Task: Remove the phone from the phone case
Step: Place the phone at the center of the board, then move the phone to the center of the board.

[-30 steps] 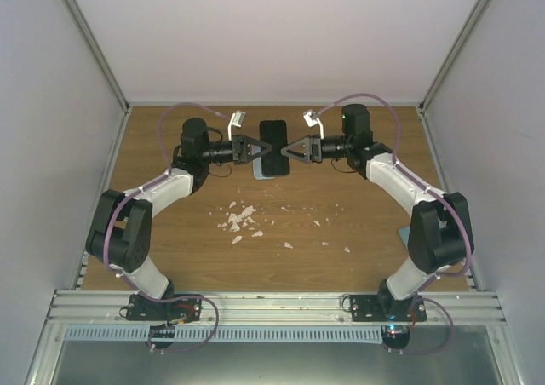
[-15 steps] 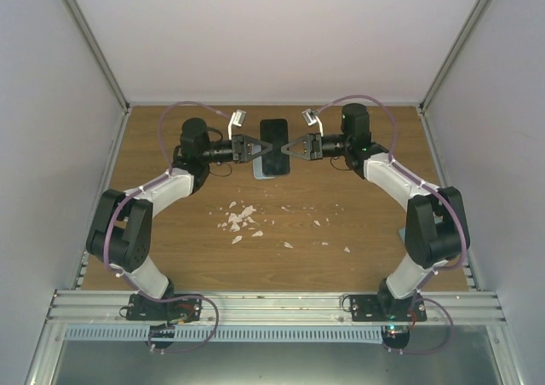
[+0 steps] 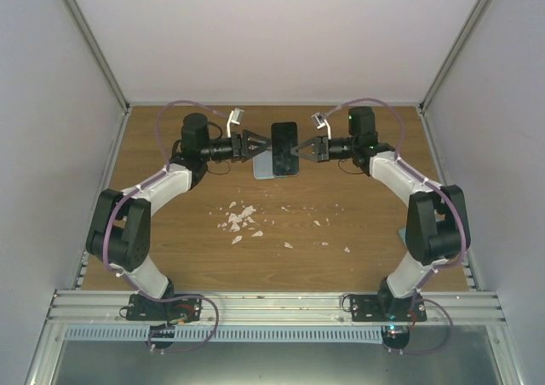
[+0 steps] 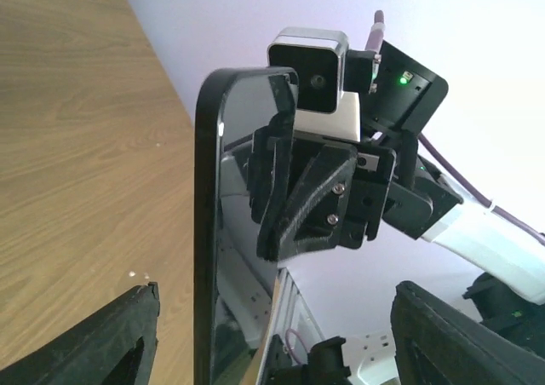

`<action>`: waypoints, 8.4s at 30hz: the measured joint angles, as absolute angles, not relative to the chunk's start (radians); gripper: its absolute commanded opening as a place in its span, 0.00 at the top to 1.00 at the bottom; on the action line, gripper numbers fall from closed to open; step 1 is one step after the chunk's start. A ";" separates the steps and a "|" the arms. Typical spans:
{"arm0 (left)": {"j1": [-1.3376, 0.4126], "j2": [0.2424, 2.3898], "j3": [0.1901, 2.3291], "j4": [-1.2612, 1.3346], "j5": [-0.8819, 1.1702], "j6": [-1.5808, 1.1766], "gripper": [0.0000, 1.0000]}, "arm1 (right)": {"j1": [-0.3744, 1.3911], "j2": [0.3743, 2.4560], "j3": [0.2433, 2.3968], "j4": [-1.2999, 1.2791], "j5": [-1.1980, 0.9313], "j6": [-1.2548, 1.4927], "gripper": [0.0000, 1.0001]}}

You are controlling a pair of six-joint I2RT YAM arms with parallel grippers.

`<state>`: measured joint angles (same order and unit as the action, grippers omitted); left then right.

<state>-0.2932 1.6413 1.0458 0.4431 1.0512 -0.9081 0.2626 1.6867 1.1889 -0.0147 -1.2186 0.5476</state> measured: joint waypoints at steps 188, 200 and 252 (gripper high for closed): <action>-0.102 1.544 1.042 0.109 0.870 -0.698 0.16 | -0.356 1.627 0.893 -0.802 -0.090 -1.159 0.14; -0.088 1.529 1.037 0.108 0.865 -0.685 0.15 | 0.046 1.648 0.901 -0.696 -0.265 -0.854 0.15; -0.016 1.424 0.960 0.109 0.840 -0.681 0.15 | 0.782 1.686 0.965 -0.598 -0.184 -1.147 0.00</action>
